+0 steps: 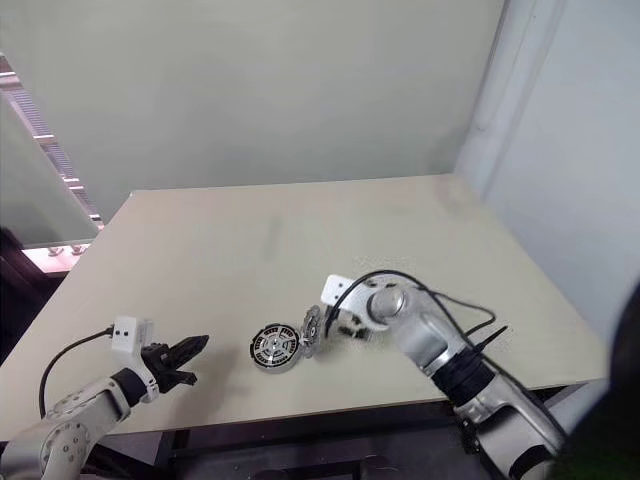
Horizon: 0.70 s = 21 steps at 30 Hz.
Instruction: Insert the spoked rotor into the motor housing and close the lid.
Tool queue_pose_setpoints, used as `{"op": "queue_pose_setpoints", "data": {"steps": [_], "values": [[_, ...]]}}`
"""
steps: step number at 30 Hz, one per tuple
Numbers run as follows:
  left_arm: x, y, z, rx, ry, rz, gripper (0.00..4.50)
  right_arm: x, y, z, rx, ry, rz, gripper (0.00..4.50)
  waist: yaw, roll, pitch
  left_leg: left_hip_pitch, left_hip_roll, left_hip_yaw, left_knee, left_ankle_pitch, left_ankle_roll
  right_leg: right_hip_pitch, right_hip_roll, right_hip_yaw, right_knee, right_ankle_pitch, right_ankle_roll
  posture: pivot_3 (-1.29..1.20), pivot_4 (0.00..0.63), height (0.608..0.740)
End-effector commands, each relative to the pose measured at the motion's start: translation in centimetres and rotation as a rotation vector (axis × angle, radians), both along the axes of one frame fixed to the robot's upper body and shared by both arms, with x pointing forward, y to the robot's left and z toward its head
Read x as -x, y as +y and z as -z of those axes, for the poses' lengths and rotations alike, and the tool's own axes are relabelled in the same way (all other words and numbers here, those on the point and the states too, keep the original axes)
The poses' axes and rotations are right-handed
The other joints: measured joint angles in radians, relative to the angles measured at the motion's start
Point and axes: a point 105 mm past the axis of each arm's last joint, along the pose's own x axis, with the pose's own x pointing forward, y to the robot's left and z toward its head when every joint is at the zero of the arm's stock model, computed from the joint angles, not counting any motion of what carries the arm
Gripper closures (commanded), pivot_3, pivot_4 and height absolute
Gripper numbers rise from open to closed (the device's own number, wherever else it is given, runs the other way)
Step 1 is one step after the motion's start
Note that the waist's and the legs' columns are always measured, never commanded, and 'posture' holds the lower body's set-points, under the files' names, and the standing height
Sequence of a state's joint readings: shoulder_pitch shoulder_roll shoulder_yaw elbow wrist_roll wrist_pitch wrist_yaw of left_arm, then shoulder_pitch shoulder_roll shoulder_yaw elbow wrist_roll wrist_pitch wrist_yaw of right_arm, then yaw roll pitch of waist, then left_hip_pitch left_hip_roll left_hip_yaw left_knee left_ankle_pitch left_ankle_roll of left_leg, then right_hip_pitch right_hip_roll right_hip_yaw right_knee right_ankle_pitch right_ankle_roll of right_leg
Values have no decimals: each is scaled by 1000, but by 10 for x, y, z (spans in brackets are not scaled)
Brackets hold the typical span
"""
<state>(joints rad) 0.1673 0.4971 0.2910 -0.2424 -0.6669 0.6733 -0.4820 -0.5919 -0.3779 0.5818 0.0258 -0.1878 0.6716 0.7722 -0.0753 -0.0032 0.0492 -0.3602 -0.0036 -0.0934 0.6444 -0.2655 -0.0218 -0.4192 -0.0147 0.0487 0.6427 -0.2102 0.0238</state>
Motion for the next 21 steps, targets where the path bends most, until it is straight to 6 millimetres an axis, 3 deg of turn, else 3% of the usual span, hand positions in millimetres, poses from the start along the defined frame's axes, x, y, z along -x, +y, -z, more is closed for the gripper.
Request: {"op": "queue_pose_setpoints", "data": {"steps": [1,6,9,14,21], "values": [[-6,0,-20,-26,-69,19,4500,9,29,-27,-177,27,-30,26,1,0,0,0,0,0,0,0,0,0,0,0,0,0,0,0,0,740],[-7,-2,-24,-25,-74,24,4500,19,65,-27,-333,107,-34,26,1,0,0,0,0,0,1,0,0,1,0,0,0,0,0,0,0,740],[-6,-3,-24,-25,-74,26,4500,20,75,-21,-356,127,-31,26,1,0,0,1,0,-1,1,0,0,1,0,0,1,0,0,0,0,740],[-3,-4,-25,-28,-72,23,4500,21,80,-12,-361,147,-26,26,1,0,0,0,-1,-1,1,0,0,1,-1,0,1,0,0,0,0,740],[-1,-4,-23,-34,-62,17,4500,17,75,-30,-478,197,-1,26,1,0,0,1,0,-1,1,0,0,1,0,0,1,0,0,0,0,740]]}}
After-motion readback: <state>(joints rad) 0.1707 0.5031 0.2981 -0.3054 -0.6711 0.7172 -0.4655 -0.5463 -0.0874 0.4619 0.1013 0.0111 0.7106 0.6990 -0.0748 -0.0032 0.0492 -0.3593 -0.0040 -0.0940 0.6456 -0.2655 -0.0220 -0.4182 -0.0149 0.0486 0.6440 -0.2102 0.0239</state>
